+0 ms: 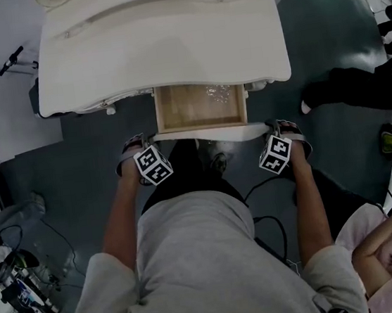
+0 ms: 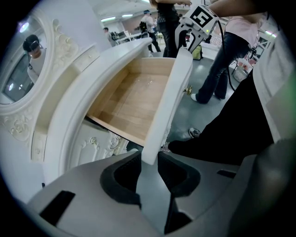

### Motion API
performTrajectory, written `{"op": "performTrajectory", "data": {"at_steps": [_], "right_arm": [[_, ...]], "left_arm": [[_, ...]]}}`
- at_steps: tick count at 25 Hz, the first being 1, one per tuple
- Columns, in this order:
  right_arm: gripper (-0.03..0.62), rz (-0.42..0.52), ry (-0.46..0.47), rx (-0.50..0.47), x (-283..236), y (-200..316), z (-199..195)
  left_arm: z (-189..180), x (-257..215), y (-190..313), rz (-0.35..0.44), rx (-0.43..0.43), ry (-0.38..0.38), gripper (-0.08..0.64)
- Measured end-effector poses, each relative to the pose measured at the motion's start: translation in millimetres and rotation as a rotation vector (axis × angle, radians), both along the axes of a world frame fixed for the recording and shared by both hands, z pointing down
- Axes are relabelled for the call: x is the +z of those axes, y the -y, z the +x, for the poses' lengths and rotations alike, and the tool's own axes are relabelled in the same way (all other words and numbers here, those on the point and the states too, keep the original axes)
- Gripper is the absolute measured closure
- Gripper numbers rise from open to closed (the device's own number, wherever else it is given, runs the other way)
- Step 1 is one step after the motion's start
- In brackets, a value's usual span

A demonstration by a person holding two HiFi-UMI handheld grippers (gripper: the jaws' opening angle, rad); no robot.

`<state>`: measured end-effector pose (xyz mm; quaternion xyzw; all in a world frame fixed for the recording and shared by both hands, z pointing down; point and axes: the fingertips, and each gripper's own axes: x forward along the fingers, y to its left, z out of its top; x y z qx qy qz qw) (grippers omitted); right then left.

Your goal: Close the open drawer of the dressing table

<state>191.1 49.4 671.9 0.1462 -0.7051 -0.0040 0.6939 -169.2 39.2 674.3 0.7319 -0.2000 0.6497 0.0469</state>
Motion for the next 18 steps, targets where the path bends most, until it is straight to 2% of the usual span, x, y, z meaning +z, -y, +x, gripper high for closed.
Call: {"op": "performTrajectory", "data": {"at_steps": [14,18], "right_arm": [[0.428,0.007,-0.002,0.001,1.2,7.2,-0.4],[0.428,0.004,0.007,0.002,1.5,7.2,-0.6]], "left_arm": [[-4.3,2.1,8.8,0.025,0.001,0.019,0.448],[-2.5,3.1,6.5,0.007,-0.009,0.01,0.447]]}}
